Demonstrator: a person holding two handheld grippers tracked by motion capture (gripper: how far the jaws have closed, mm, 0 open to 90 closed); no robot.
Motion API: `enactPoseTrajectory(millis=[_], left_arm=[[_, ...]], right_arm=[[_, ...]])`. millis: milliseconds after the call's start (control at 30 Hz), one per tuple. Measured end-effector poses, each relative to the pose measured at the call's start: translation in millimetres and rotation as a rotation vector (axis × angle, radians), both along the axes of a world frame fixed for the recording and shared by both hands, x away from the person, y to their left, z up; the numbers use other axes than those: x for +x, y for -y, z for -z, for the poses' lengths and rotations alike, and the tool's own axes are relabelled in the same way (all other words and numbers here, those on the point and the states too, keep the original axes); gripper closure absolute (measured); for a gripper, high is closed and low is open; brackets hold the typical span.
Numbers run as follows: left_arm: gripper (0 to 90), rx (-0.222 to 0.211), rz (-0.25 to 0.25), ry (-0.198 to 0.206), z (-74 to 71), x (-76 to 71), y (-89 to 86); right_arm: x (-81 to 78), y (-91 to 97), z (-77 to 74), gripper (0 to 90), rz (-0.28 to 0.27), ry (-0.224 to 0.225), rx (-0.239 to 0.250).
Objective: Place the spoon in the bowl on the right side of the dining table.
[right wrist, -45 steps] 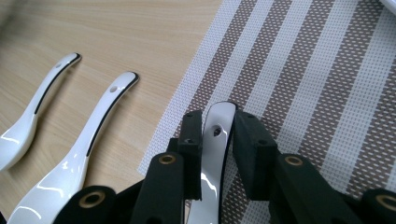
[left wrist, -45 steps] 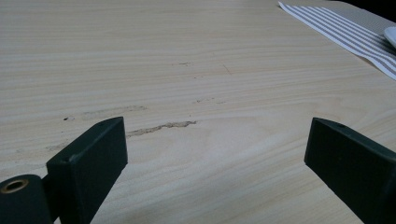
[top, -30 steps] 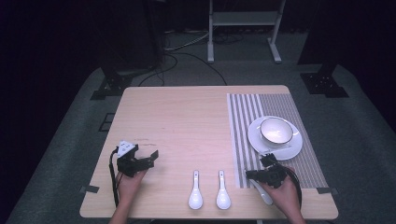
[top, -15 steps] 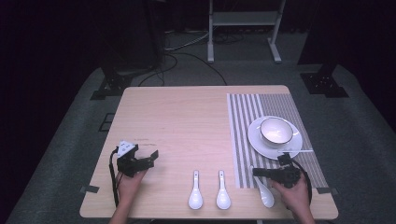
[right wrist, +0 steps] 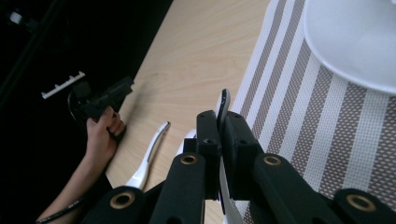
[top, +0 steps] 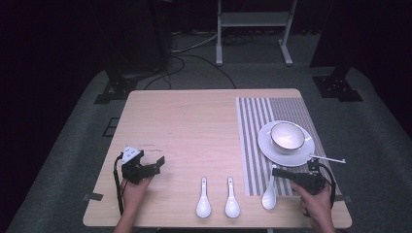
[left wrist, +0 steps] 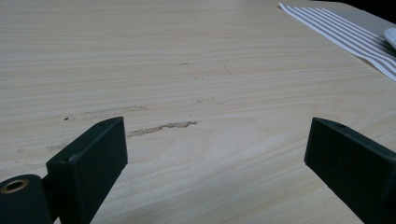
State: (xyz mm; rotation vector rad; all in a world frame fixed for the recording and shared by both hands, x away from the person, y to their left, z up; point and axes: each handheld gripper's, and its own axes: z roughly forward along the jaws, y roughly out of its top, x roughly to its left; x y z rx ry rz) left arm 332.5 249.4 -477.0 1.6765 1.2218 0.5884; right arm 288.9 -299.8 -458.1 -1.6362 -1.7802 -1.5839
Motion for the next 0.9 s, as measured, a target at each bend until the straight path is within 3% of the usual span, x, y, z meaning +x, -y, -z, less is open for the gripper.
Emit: enactPoseTrajectory(millis=[433, 900], left_arm=[[4.7, -0.001, -0.001, 0.0, 0.0, 0.0, -0.1], [4.7, 0.003, 0.0, -0.001, -0.1, -0.1, 0.0]], right_arm=[[3.4, 15.1, -8.6, 85.9, 0.064, 0.041, 0.107], [14.8, 27.9, -30.9, 85.9, 0.14, 0.066, 0.122]])
